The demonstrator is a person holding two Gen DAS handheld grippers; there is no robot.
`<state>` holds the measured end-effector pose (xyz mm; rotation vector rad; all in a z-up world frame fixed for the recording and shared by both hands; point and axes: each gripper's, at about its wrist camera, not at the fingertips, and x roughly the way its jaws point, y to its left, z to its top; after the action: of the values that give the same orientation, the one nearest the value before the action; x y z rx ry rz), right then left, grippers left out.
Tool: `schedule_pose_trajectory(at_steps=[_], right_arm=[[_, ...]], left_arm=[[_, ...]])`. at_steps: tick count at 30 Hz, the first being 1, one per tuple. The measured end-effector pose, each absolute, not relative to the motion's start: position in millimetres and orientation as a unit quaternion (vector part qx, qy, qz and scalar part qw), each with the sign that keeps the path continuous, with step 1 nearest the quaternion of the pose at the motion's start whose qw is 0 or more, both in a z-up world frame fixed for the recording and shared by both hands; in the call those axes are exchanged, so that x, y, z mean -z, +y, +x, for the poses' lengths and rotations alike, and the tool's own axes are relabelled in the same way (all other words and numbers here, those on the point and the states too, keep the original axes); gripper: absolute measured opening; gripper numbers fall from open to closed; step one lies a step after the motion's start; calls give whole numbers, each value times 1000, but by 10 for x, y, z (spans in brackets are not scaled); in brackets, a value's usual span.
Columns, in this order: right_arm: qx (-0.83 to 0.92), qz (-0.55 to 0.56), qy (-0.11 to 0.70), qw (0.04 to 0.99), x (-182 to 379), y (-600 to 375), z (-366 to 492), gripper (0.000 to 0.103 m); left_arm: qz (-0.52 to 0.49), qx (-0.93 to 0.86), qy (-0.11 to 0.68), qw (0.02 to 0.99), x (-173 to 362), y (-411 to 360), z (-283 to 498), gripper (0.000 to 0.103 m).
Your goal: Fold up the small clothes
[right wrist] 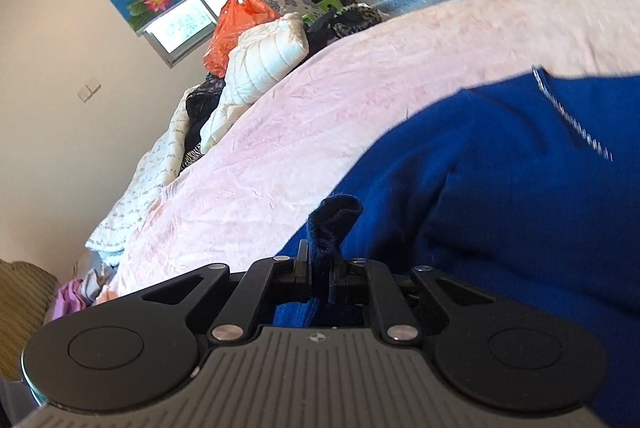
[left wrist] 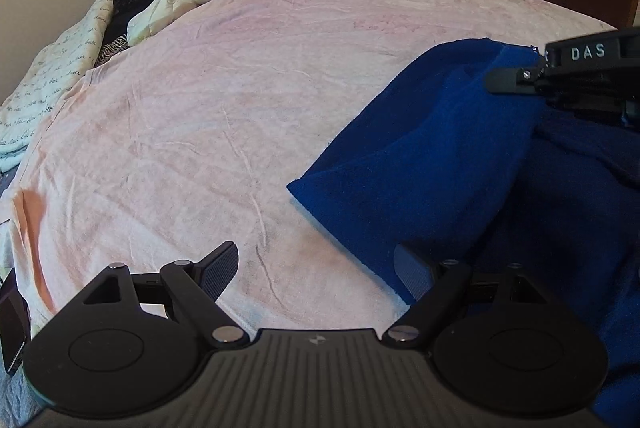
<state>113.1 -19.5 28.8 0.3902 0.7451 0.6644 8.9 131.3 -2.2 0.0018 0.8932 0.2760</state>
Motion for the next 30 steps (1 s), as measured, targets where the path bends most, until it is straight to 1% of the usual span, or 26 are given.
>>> schedule_pose_trajectory(at_steps=[8,14,20,25,30], right_arm=[[-326,165,332,870,-668,-92,1371,12],[-356,148,306,870,-1055,-47,1364,12],[-370,151,286,871,-1334,-263,1327,12],[-336,182,258,887,-1415,-683,1377,12],[-288,229,251,896,-1309,-1156,1524,12]], left_arm=[[16,-100,411,906,-33,1065,182,86],[43,-123,399,908,34,813,458,85],[16,-155,392,907,30,769,730,85],[12,-193,383,903,-13,843,853,85],[12,-194,385,902,-17,851,938,86]])
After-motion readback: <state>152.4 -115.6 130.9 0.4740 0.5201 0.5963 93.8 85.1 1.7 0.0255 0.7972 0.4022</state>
